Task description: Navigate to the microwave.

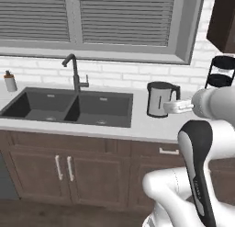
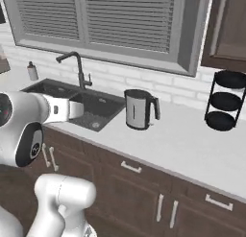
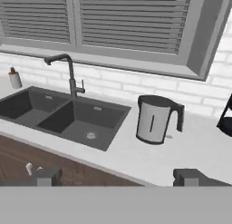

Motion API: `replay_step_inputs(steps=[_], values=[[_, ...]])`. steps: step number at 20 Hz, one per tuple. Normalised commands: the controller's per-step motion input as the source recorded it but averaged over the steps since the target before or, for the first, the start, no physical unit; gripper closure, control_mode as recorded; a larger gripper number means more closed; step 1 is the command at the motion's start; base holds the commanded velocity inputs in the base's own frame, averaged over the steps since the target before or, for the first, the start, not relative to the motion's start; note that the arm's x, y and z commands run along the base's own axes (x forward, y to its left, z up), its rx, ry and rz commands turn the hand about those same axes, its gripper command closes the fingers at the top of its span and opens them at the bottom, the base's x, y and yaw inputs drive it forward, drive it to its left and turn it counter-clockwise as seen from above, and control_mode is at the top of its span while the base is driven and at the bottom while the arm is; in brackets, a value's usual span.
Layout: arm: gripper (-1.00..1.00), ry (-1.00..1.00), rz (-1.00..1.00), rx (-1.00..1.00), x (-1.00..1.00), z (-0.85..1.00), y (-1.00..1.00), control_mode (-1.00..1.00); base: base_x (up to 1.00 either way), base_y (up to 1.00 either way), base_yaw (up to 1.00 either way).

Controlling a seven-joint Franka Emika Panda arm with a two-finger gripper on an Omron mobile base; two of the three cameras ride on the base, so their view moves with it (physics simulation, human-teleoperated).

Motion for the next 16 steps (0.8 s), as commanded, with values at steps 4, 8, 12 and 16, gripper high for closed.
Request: replay_step_inputs(steps=[4, 8, 12, 16], values=[[-1.0, 0.0, 0.0, 0.0, 0.0, 0.0, 0.0, 1.0, 0.0, 0.62, 0.83], [-1.0, 0.0, 0.0, 0.0, 0.0, 0.0, 0.0, 1.0, 0.0, 0.31, 0.92], [-1.0, 0.0, 0.0, 0.0, 0.0, 0.0, 0.0, 1.0, 0.0, 0.17, 0.95], [-1.0, 0.0, 0.0, 0.0, 0.0, 0.0, 0.0, 1.0, 0.22, 0.01, 0.9]])
